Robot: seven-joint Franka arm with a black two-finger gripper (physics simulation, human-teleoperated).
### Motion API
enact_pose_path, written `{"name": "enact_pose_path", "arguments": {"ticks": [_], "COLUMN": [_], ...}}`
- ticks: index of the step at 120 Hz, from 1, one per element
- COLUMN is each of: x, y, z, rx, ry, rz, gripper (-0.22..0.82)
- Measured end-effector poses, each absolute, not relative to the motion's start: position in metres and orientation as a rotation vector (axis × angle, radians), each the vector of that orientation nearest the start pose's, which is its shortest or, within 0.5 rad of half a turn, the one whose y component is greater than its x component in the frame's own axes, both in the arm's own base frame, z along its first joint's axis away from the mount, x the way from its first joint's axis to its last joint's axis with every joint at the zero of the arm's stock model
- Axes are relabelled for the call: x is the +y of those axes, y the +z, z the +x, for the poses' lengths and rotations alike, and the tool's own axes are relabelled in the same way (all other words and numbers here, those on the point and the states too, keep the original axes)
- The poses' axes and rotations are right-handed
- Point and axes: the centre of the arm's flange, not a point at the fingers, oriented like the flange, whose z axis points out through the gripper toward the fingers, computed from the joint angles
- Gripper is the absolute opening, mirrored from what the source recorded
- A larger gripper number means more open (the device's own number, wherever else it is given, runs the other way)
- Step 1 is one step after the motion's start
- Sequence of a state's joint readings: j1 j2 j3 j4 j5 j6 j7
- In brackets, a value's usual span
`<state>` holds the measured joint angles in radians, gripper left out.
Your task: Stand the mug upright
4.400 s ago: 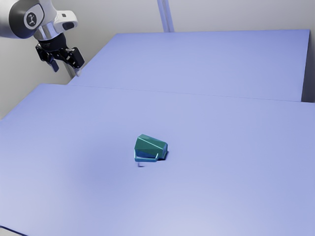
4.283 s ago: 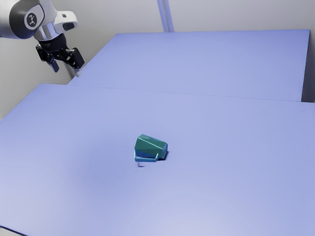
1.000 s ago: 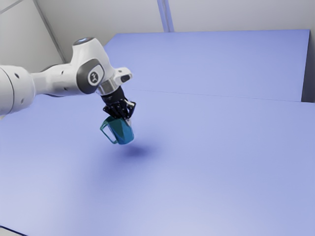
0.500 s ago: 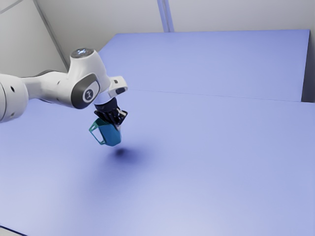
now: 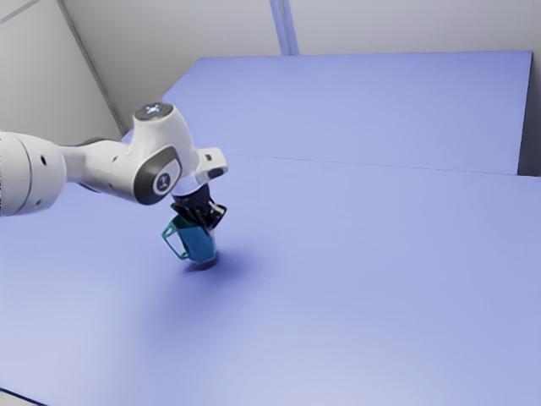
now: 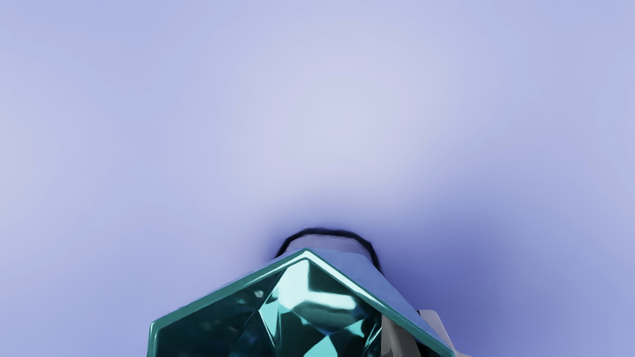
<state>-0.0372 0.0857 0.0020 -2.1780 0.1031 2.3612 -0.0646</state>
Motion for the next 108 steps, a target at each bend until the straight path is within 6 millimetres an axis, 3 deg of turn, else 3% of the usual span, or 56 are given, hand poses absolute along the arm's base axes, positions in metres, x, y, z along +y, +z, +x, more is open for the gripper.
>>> {"name": "enact_pose_path", "arguments": {"ticks": [40,59,71,86,108], "x": [-0.016,-0.017,-0.017,-0.017,-0.017], "y": [0.346,0.346,0.349,0.361,0.396], "z": [0.559,0.559,0.559,0.559,0.559], "rx": [0.052,0.053,0.054,0.057,0.053], "ry": [-0.159,-0.159,-0.165,-0.195,-0.292], "rz": [-3.068,-3.072,-3.073,-3.071,-3.069], "gripper": [-0.18,0.18,0.34,0.46,0.54]}}
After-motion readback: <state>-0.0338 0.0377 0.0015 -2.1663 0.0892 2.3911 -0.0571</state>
